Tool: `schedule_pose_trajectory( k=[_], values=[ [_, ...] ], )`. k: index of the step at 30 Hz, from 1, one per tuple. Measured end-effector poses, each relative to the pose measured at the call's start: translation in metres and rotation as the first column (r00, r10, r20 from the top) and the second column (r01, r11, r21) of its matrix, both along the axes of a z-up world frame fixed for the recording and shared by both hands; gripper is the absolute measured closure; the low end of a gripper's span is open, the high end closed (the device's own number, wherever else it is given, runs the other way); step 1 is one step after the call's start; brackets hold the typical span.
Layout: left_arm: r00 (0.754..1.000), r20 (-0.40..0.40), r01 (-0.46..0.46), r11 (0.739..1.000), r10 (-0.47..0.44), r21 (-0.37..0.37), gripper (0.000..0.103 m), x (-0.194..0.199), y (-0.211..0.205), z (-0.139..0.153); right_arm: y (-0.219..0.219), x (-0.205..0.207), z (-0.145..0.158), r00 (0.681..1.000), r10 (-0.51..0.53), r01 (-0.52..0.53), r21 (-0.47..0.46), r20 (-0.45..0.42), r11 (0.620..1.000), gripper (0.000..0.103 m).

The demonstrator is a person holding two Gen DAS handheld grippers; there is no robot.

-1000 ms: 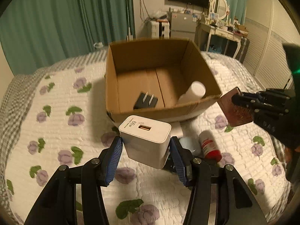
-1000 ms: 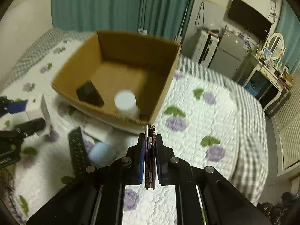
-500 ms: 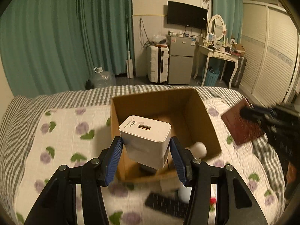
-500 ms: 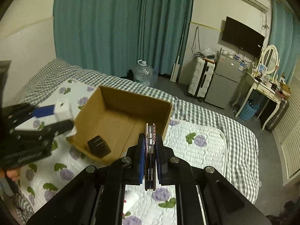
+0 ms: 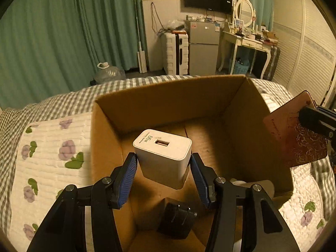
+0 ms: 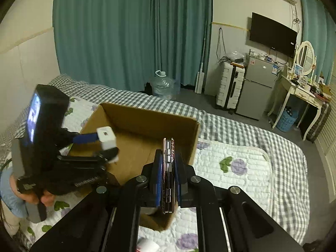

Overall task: Organize rigid objects
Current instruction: 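Lower the white charger and pink case into the box and release both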

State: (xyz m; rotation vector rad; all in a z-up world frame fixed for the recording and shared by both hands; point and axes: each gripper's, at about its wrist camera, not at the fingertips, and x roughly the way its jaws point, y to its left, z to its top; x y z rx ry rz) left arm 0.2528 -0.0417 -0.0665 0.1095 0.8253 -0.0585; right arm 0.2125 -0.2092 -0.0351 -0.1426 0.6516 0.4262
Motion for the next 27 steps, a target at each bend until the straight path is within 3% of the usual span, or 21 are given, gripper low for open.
schedule_pose_trajectory(
  k=[4, 15, 17, 19, 27],
  values=[
    [0.996, 0.058, -0.071, 0.995, 0.067, 0.066, 0.042, 0.004, 0.000, 0.001, 0.009, 0.007, -0.011, 1.000, 0.012, -0.012, 0.007, -0.021, 1.000, 0.094],
    [0.996, 0.064, -0.067, 0.998, 0.068, -0.018, 0.039, -0.021, 0.027, 0.031, 0.023, 0.036, -0.022, 0.997, -0.021, 0.023, 0.014, -0.072, 1.000, 0.093],
    [0.995, 0.069, -0.067, 0.997, 0.069, -0.025, 0.039, -0.031, 0.030, 0.039, 0.024, 0.032, -0.019, 0.995, -0.055, 0.053, -0.022, -0.080, 0.998, 0.079],
    [0.994, 0.081, -0.071, 0.997, 0.073, -0.027, 0.039, -0.047, 0.036, 0.049, 0.019, 0.020, -0.008, 0.996, -0.080, 0.078, -0.027, -0.051, 0.997, 0.036],
    [0.988, 0.102, -0.116, 0.993, 0.116, -0.007, 0.036, -0.110, 0.058, 0.082, -0.019, -0.048, 0.041, 0.989, -0.147, 0.146, -0.042, -0.018, 0.988, 0.034]
  ],
)
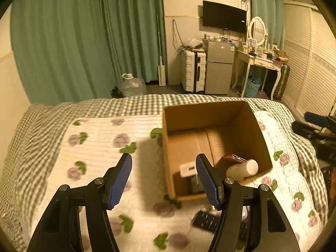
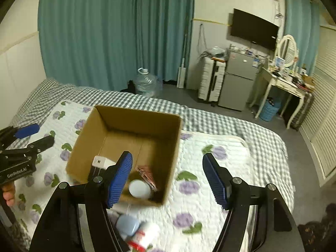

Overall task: Organize rigid objects
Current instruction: 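Lower the white charger and pink case into the box and release both, then grasp the black TV remote by its end with the right tool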

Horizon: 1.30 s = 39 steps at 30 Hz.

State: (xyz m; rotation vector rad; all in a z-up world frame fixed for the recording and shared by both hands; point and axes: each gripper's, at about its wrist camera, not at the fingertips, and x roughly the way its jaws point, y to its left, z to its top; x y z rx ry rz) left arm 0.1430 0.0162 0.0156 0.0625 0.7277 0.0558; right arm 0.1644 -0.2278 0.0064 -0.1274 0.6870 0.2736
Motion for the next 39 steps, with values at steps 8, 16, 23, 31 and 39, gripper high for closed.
schedule_pose_trajectory(
  k=[8, 16, 23, 31, 39],
  values=[
    [1.000, -0.015, 0.005, 1.000, -0.005, -0.008, 0.036, -0.060, 0.013, -0.002, 0.006, -0.065, 0.015, 0.999, 0.042, -0.042, 0.017, 0.017, 0.999, 0.034],
    [0.996, -0.089, -0.024, 0.999, 0.021, -0.036, 0.036, -0.087, 0.025, -0.048, 0.067, -0.091, -0.045, 0.969, 0.226, -0.230, -0.028, -0.101, 0.973, 0.034],
    [0.989, -0.148, -0.030, 0.999, 0.024, -0.042, 0.036, -0.079, 0.029, -0.084, 0.097, -0.077, -0.131, 0.910, 0.288, -0.329, -0.094, -0.299, 0.940, 0.034],
    [0.982, -0.187, -0.035, 0.998, 0.025, -0.050, 0.036, -0.063, 0.029, -0.109, 0.104, -0.058, -0.181, 0.855, 0.316, -0.396, -0.126, -0.412, 0.909, 0.046],
    [0.976, -0.214, -0.057, 0.996, 0.042, -0.066, 0.036, -0.055, 0.032, -0.118, 0.123, -0.050, -0.194, 0.812, 0.377, -0.465, -0.103, -0.446, 0.879, 0.059]
  ],
)
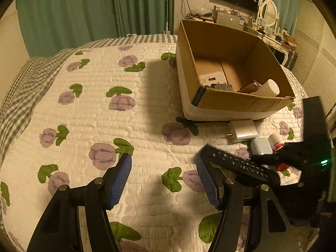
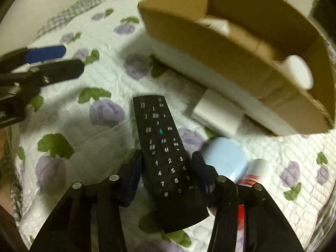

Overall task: Organize rigid objects
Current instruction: 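Grasp the black TV remote by its end with the right tool, then grasp the red-capped white bottle with the left tool while the right holds the remote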

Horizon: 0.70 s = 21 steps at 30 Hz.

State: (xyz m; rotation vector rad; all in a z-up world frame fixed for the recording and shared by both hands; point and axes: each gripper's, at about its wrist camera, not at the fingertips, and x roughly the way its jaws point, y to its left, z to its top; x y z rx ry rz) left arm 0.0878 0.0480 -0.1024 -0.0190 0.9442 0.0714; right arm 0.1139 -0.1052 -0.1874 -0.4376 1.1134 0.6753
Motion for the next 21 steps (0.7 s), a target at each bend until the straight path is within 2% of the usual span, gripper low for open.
schedule_pose_trajectory(
  k=[3, 6, 9, 14, 18, 21],
  values=[
    [1.000, -0.008, 0.002, 1.000, -0.002, 0.014, 0.036, -0.002, -0.002, -0.001, 0.003, 0.007, -0.004, 1.000, -0.016, 0.017, 0.017, -0.012, 1.000, 0.063],
    [1.000, -0.009, 0.003, 1.000, -0.003, 0.020, 0.036, -0.005, -0.003, 0.002, 0.004, -0.001, 0.004, 1.000, 0.000, -0.001, 0.023, 0.029, 1.000, 0.074],
    [1.000, -0.001, 0.005, 1.000, -0.005, 0.025, 0.036, -0.006, -0.007, 0.011, -0.006, -0.011, 0.023, 0.997, -0.025, 0.022, 0.056, 0.067, 0.998, 0.081],
    [0.999, 0.028, 0.030, 0.999, -0.031, 0.022, 0.036, -0.008, -0.026, 0.028, -0.037, -0.026, 0.062, 0.987, -0.089, 0.076, 0.099, 0.134, 0.992, 0.083],
    [0.997, 0.022, 0.072, 0.997, -0.072, 0.005, 0.036, -0.004, -0.052, 0.034, -0.095, -0.042, 0.091, 0.955, -0.242, 0.214, 0.166, 0.174, 0.963, 0.083],
    [0.993, 0.019, 0.121, 0.993, -0.120, -0.008, 0.036, 0.001, -0.079, 0.034, -0.151, -0.050, 0.098, 0.912, -0.384, 0.352, 0.204, 0.146, 0.913, 0.083]
  ],
)
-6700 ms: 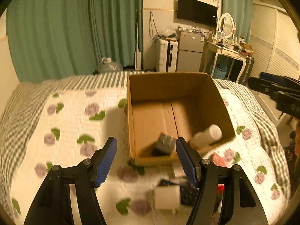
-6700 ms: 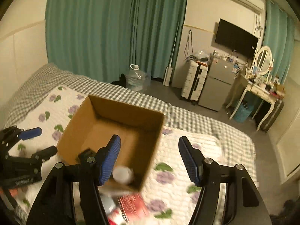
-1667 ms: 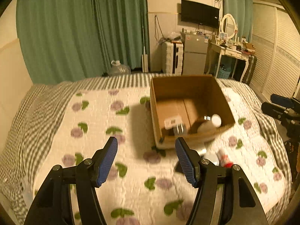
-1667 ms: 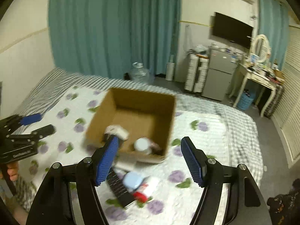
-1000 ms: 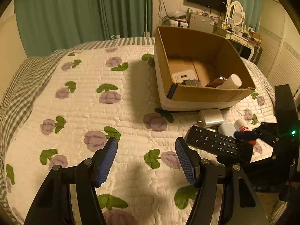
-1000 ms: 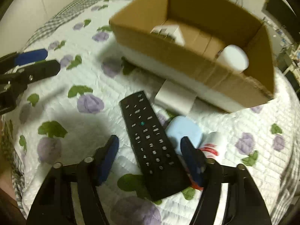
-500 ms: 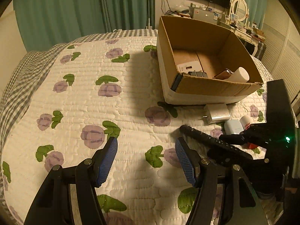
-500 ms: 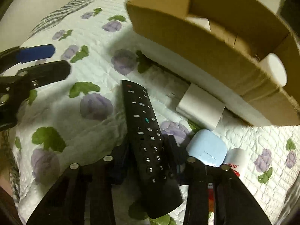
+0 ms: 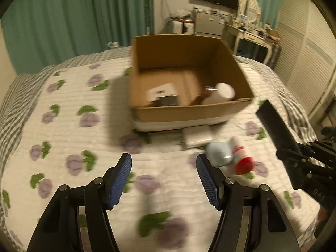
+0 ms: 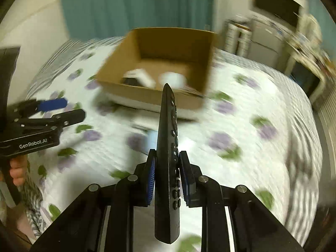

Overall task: Organize rigid objects
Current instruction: 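Grasp the red-capped white bottle with the left tool while the right holds the remote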

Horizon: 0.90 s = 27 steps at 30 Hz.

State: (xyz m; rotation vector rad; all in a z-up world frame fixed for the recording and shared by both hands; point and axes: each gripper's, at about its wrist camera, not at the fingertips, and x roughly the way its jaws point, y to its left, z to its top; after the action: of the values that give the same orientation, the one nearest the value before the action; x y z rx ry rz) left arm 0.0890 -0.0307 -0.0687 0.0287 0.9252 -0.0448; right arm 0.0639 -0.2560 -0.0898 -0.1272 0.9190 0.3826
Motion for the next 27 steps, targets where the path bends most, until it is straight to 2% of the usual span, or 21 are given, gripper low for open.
schedule_pose_trajectory(
  k=[4, 10, 20, 23, 24, 25, 27],
  values=[
    [0.998, -0.009, 0.069, 0.997, -0.070, -0.036, 0.036, 0.009, -0.040, -0.004, -0.029, 0.006, 0.000, 0.993, -0.117, 0.117, -0.012, 0.006, 0.993, 0.083],
    [0.982, -0.067, 0.174, 0.984, -0.177, -0.049, 0.036, 0.022, -0.091, -0.020, -0.022, 0.020, -0.004, 0.993, -0.121, 0.121, -0.016, 0.011, 0.992, 0.083],
    [0.963, -0.151, 0.226, 0.974, -0.222, 0.008, 0.038, 0.054, -0.140, -0.059, -0.054, 0.035, -0.018, 0.978, -0.206, 0.207, 0.038, -0.033, 0.978, 0.084],
    [0.956, -0.180, 0.240, 0.970, -0.230, 0.030, 0.039, 0.059, -0.149, -0.074, -0.062, 0.040, -0.022, 0.975, -0.212, 0.218, 0.091, -0.065, 0.972, 0.084],
    [0.953, -0.192, 0.245, 0.969, -0.234, 0.034, 0.041, 0.061, -0.150, -0.077, -0.063, 0.041, -0.023, 0.974, -0.216, 0.222, 0.099, -0.070, 0.970, 0.084],
    [0.951, -0.197, 0.253, 0.967, -0.240, 0.043, 0.052, 0.062, -0.153, -0.081, -0.064, 0.042, -0.024, 0.973, -0.220, 0.227, 0.097, -0.071, 0.969, 0.084],
    [0.950, -0.189, 0.269, 0.960, -0.249, 0.083, 0.066, 0.061, -0.155, -0.084, -0.066, 0.042, -0.025, 0.971, -0.227, 0.234, 0.094, -0.072, 0.968, 0.084]
  ],
)
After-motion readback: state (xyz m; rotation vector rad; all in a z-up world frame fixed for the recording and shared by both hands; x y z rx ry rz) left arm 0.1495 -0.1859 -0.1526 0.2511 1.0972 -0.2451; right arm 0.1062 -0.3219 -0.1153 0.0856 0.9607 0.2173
